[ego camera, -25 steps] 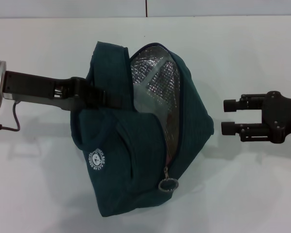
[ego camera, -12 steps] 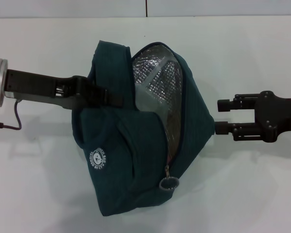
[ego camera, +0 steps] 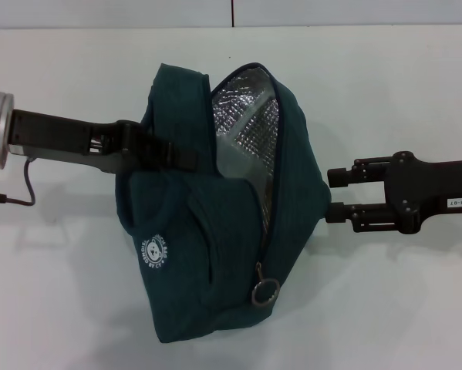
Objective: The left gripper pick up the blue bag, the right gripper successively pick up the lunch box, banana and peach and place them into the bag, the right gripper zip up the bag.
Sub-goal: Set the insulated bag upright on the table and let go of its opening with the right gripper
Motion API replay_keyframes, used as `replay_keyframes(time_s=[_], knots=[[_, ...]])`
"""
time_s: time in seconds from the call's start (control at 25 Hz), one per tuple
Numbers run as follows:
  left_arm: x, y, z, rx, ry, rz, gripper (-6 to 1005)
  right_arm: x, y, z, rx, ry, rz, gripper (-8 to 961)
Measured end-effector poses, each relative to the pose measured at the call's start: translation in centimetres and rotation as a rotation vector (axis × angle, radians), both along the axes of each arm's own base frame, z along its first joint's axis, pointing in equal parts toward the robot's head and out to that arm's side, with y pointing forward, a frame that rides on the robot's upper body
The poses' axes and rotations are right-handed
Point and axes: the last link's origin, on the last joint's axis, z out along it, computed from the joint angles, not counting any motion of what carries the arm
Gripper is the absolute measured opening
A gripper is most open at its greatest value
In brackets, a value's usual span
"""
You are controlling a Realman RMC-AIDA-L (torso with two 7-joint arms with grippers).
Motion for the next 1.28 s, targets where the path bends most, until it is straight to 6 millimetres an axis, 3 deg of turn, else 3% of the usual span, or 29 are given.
replay_keyframes(time_s=[0.16,0.4,0.6,1.0,1.28], knots=[[0.0,0.0,0.0,-0.002,0.000,0.001,44,0.0,0.0,-0.1,0.004,-0.001,0.013,612],[0.1,0.0,0.0,-0.003,0.001,0.000,44,-0.3,-0.1,-0.3,0.012,0.007,0.046,414],[0.1,0.0,-0.1,-0.005,0.001,-0.001,45,-0.3,-0.1,-0.3,0.019,0.005,0.046,181],[0.1,0.0,0.0,-0.004,0.001,0.000,45,-0.3,0.0,0.1,0.043,0.003,0.064,62],[0.0,-0.1,-0.1,-0.004,-0.001,-0.002,45,-0.2,-0.6,2.3,0.125,0.031,0.097,12]])
